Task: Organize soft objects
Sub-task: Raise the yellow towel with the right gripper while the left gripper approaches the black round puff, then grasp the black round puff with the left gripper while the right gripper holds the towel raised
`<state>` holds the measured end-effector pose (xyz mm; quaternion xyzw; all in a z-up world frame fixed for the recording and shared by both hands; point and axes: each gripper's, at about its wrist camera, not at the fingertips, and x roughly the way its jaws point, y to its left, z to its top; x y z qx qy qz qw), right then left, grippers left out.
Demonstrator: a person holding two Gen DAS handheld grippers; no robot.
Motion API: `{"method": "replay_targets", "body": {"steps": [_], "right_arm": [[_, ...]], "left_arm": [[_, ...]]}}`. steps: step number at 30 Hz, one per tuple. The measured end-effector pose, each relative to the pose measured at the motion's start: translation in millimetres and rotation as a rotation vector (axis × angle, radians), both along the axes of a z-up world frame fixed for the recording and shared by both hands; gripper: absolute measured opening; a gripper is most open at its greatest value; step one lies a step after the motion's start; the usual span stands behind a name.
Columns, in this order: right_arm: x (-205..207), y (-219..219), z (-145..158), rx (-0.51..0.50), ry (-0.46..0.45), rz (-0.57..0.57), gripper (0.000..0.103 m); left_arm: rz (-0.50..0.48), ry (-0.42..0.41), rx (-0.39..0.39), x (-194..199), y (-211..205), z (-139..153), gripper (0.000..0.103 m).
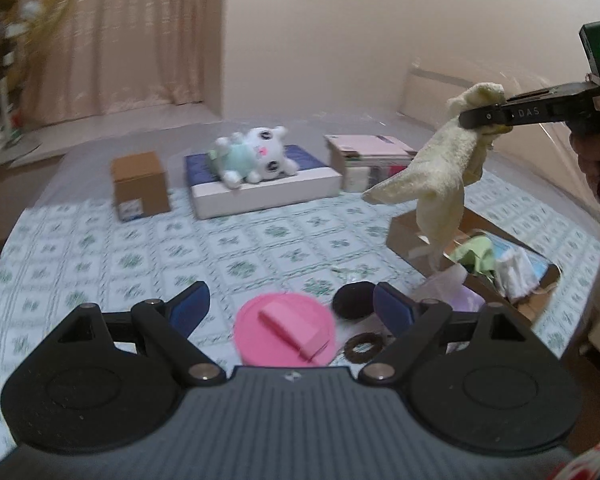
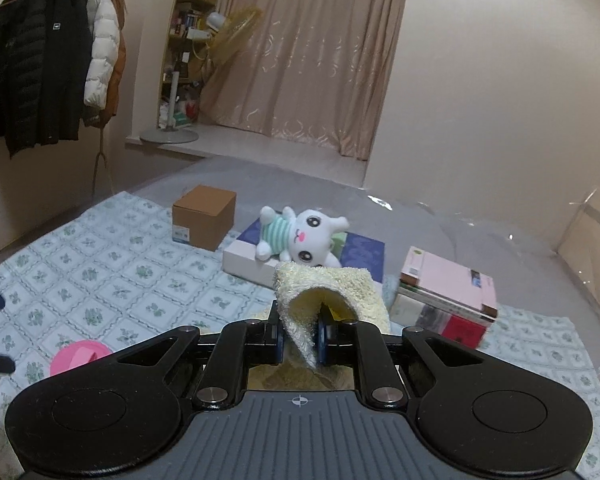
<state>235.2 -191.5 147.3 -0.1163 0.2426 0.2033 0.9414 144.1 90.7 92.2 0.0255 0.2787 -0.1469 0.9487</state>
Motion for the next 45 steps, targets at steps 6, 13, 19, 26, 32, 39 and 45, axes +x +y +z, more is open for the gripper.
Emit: {"method": "replay_targets", "body": {"steps": [6,13,19,26,32,39,45], "right_arm": [[-7,-30,-13,-0.017,0.047,0.000,0.015],[-1,-56,-33,-0.011,0.111,0.005,0.015],[11,-62,-47,-0.015,0.149,0.025,0.015],[28,-59,-74,-0.020,0.208,0.054,0.015],[38,-60,-92,-0.055,0.239,0.049,0.015],[39,-69,-104,-0.051,0.256,0.021,0.015],[41,-73,-113,-0.049,0.271,0.007,0.015]], "left_arm": [[-0.177,0.030,0.148,41,-31,12,0.087],[-0.352,0.121,0.274,109,-65,2,0.087],[-0.528,0.207,0.389,160,-95,-16,0.085],[-0.694,0.294,0.471,204,-128,-53,0.083],[-0.778,0.378,0.526,236,-158,-95,0.083],[-0.865,0.463,0.617,249,-188,-147,0.082],[-0.921,0.505,0.686,250,-202,-176,0.069]]}}
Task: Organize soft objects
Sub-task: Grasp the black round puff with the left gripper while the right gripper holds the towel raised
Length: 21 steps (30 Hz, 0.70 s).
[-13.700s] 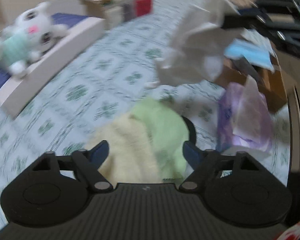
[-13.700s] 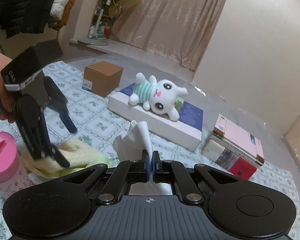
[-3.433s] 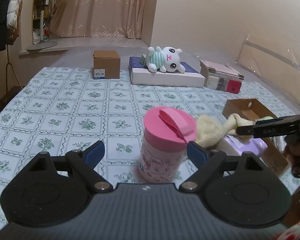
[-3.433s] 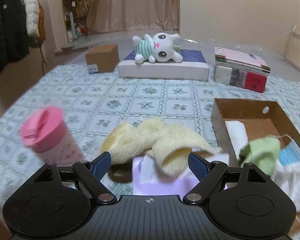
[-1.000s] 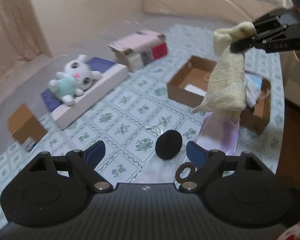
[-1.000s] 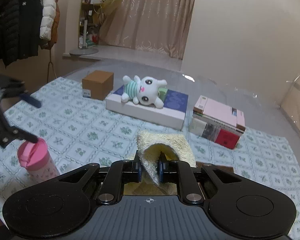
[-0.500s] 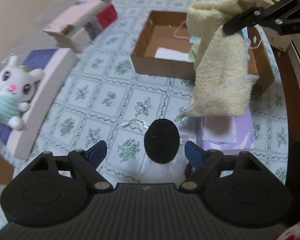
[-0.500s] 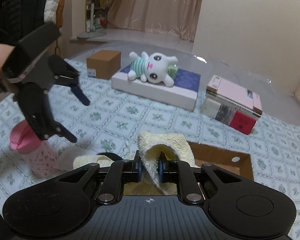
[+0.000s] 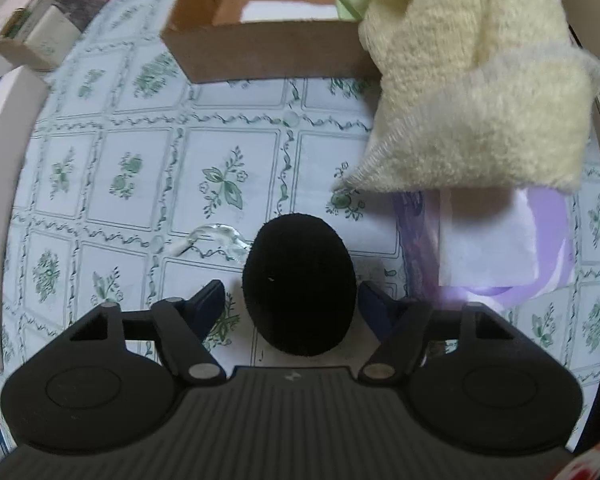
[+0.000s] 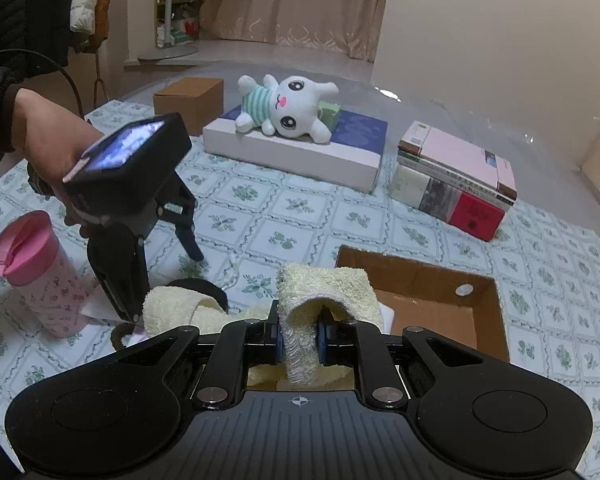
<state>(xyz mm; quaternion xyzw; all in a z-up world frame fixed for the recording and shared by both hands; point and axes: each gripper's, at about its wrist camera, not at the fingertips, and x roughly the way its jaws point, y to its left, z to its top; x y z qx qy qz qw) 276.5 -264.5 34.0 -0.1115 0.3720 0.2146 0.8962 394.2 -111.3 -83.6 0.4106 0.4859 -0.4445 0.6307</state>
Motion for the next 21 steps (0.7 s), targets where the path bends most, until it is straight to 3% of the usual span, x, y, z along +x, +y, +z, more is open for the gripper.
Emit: {"method": "replay_targets", "body": {"steps": [9,10,13,15,17,21], "right_arm": [[1,-2,-6,0.010,0.008,-0.005,0.015],[0,-3,-5,0.011,0.007,-0.007,0.015],[-2,-5,-3,0.018,0.003,-0.011,0.015],[-5,-5,-1,0.021,-0.001,-0.013,0.015],[-7,-6,2,0.023,-0.006,-0.014,0.015],[-10,-7,6,0.029,-0.015,-0.019,0.015]], "left_arm": [[0.022,0.028,0.003,3,-4,-8,0.060],[0.021,0.029,0.006,2,-4,-7,0.057],[0.039,0.035,-0.004,4,-3,-2,0.021],[0.060,0.021,-0.013,4,0,5,0.018],[0.076,0.020,-0.020,5,5,12,0.008],[0.111,0.005,-0.029,3,11,21,0.008]]}}
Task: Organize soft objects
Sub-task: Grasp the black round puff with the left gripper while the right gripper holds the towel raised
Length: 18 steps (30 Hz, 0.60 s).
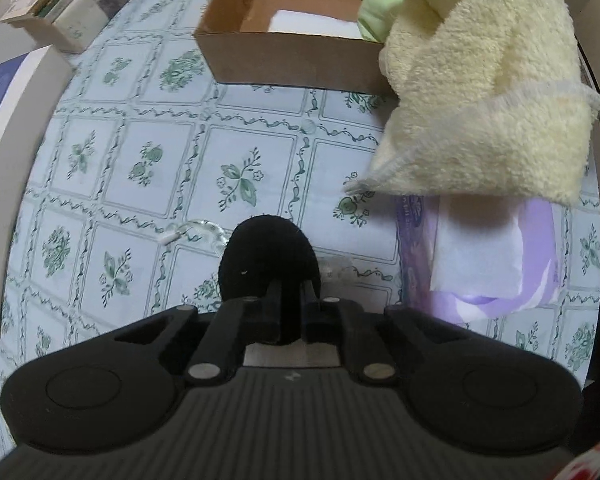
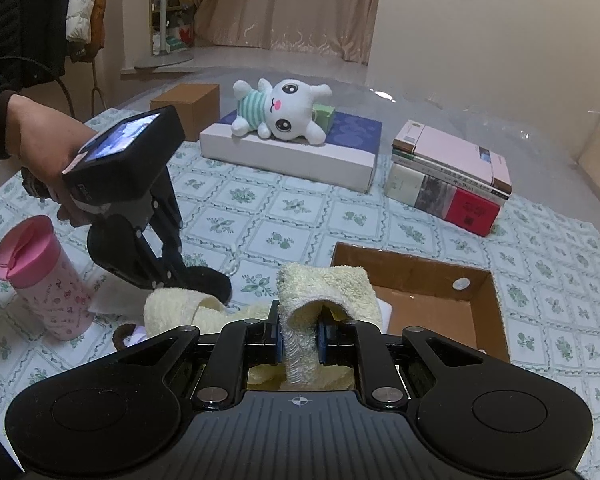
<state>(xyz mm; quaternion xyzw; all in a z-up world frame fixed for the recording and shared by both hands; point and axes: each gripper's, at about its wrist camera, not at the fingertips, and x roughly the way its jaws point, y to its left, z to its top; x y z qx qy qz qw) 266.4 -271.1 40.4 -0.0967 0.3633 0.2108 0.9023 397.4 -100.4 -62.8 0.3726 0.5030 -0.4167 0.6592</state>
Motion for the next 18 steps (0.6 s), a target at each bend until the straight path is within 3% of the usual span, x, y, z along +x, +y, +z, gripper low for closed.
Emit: {"method": "replay_targets", "body": {"steps": [3,5,8,10,14,18], "right_arm": [[-2,0,1,0.004,-0.004,-0.007,0.015],[-2,0,0,0.005,-0.005,-0.008,0.015],[0,1,-1,0.002,-0.002,-0.010,0.015],[3,1,-3,0.000,0.000,-0.009,0.015],[8,2,-7,-0.002,0.007,-0.007,0.015],[11,4,-10,-0.003,0.009,-0.004,0.015]], "left_arm": [[0.015,-0.016,0.001,0,0,-1,0.025],[0.011,-0.018,0.005,0,-3,-6,0.052],[-0.006,-0.016,0.029,4,-7,-18,0.063],[-0.018,-0.028,0.057,6,-11,-26,0.068],[-0.019,-0.038,0.088,15,-15,-39,0.070],[0.021,0.003,0.065,23,-10,-39,0.062]]}}
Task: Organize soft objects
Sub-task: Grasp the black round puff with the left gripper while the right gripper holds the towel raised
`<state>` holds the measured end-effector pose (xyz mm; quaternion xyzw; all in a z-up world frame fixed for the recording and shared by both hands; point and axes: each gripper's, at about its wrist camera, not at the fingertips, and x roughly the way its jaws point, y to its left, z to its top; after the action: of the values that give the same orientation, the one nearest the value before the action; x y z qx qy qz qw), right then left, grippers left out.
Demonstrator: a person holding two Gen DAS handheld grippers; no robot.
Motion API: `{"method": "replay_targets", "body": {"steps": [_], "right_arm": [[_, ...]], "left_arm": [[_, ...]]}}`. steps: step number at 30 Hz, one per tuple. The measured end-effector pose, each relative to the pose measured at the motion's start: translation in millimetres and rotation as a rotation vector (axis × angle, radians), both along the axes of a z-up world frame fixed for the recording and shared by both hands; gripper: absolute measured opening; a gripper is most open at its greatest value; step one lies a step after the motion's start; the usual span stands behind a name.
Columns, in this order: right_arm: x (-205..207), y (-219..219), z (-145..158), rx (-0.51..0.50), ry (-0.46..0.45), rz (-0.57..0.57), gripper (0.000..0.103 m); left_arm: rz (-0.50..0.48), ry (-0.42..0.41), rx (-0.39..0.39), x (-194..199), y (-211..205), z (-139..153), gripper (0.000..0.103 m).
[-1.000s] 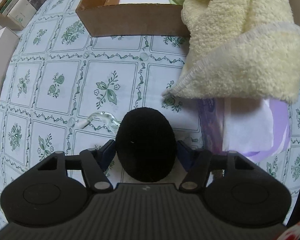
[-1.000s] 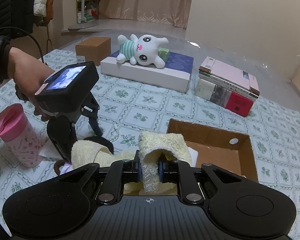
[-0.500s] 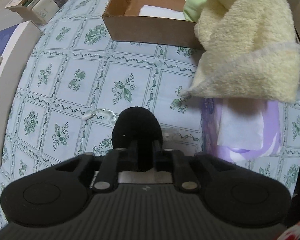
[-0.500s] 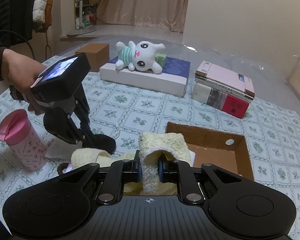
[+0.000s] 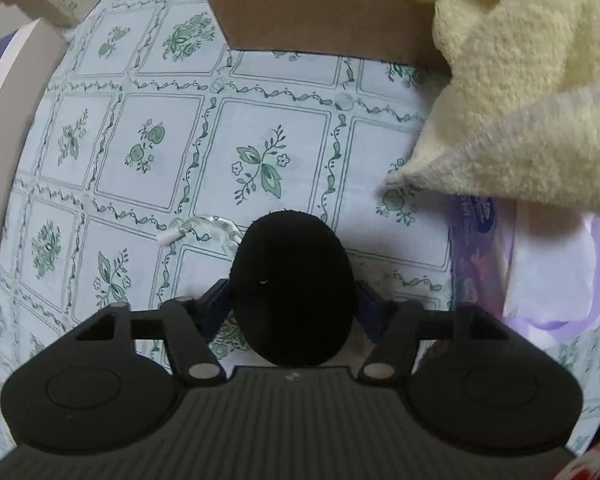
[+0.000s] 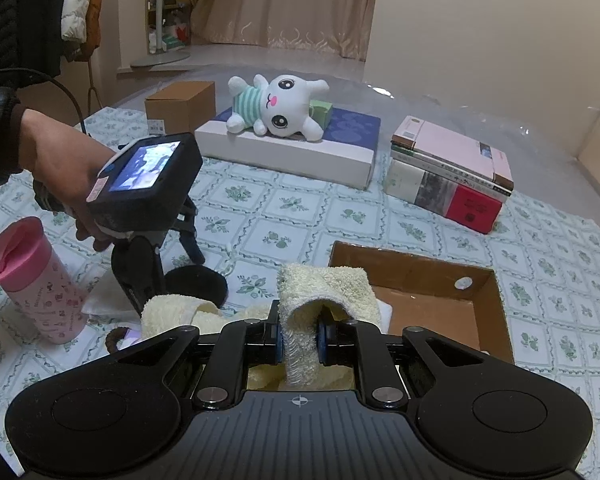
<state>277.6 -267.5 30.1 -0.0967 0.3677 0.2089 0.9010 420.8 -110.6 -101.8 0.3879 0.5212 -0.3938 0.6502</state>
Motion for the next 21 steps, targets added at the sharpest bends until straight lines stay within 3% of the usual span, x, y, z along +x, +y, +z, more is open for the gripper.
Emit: {"method": "replay_targets", "body": {"steps": [5,10,21], "right_arm": [[-1,-1,4,0.007,-0.009,-0.004,0.015],[-10,0,16,0.017,-0.030,-0.009,0.015],[-42,-4,77,0.011,-0.153,-0.034,0.015]], "left_arm": [[0.040,-0.021,-0.042,-2,11,20,0.060],[0.113,-0.077,-0.095,-7,21,58,0.060],[0.221,-0.169,-0.149,-53,23,126,0.060]]}}
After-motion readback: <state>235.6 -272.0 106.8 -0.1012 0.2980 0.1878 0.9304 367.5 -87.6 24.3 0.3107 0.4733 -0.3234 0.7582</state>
